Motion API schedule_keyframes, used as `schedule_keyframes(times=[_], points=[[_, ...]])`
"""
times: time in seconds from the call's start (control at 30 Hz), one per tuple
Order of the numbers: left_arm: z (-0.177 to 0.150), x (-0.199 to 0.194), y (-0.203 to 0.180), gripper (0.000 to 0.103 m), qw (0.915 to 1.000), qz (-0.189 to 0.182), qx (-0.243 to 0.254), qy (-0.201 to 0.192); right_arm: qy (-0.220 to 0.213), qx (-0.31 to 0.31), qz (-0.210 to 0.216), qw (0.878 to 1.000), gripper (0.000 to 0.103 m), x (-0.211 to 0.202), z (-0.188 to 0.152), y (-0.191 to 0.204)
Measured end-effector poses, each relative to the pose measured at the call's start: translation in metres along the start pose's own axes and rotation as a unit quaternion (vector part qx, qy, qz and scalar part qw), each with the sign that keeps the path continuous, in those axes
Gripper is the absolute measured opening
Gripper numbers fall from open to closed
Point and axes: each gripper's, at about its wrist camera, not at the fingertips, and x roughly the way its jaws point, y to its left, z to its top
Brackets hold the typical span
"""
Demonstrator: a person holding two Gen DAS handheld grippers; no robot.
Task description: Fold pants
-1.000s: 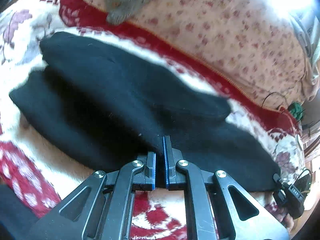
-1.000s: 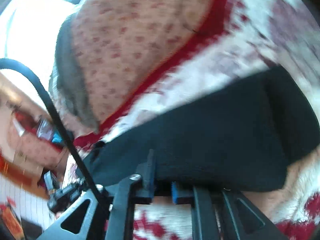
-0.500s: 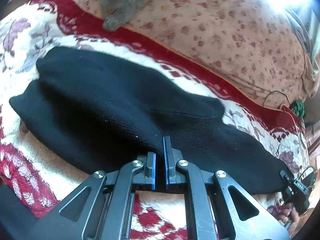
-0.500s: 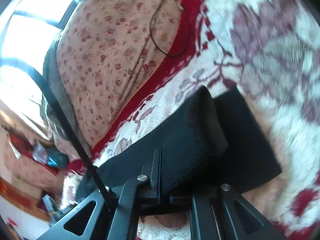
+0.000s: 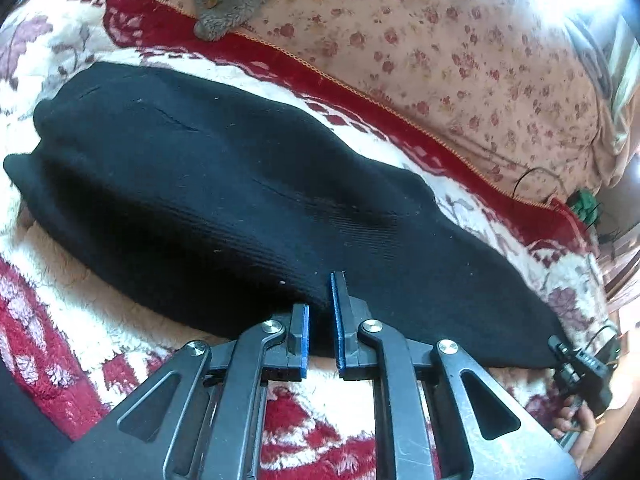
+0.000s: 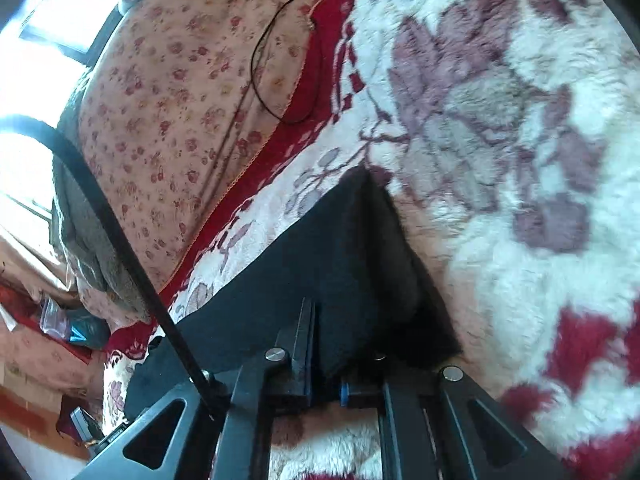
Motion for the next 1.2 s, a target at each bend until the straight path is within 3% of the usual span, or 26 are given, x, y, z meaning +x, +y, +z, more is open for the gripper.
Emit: schedule_keyframes(times=[0.1,0.2,0.27,0.33,0.43,0.53,0.67,0.8,1.07,1.2], points=[[0.002,-0.012,0.01,0.016,0.9999,0.0,-0.017,-0.002,-0.032,-0.022,-0.066,0.997,0.019,-0.023,0.003,0.008],[0.005,-0.034,0.02,0.016,0.9992,0.022,-0.014,-0.029,-0.065,-0.054,-0.07,0.994,0.021,-0.049,0.006,0.027],[0.007,-0.047,0.028,0.019,0.998,0.039,-0.014,-0.047,-0.067,-0.078,-0.054,0.993,0.028,-0.056,0.003,0.044],[0.011,-0.056,0.042,0.029,0.9972,0.044,-0.024,-0.056,-0.051,-0.101,-0.016,0.993,0.032,-0.052,-0.002,0.066],[0.018,-0.067,0.065,0.03,0.9951,0.047,-0.052,-0.069,0.01,-0.157,0.068,0.985,0.032,-0.024,-0.021,0.113],[0.023,-0.066,0.082,0.041,0.9947,0.04,-0.076,-0.058,0.068,-0.24,0.118,0.961,0.034,0.014,-0.055,0.169],[0.026,-0.061,0.094,0.043,0.9928,0.038,-0.1,-0.054,0.139,-0.344,0.155,0.916,0.041,0.064,-0.113,0.238],[0.035,-0.052,0.094,0.043,0.9923,0.042,-0.103,-0.055,0.173,-0.403,0.183,0.88,0.043,0.099,-0.156,0.284],[0.05,-0.038,0.104,0.043,0.9915,0.046,-0.111,-0.05,0.209,-0.452,0.208,0.842,0.045,0.147,-0.214,0.329],[0.052,-0.032,0.102,0.043,0.9916,0.054,-0.106,-0.051,0.185,-0.504,0.17,0.826,0.046,0.16,-0.236,0.343]])
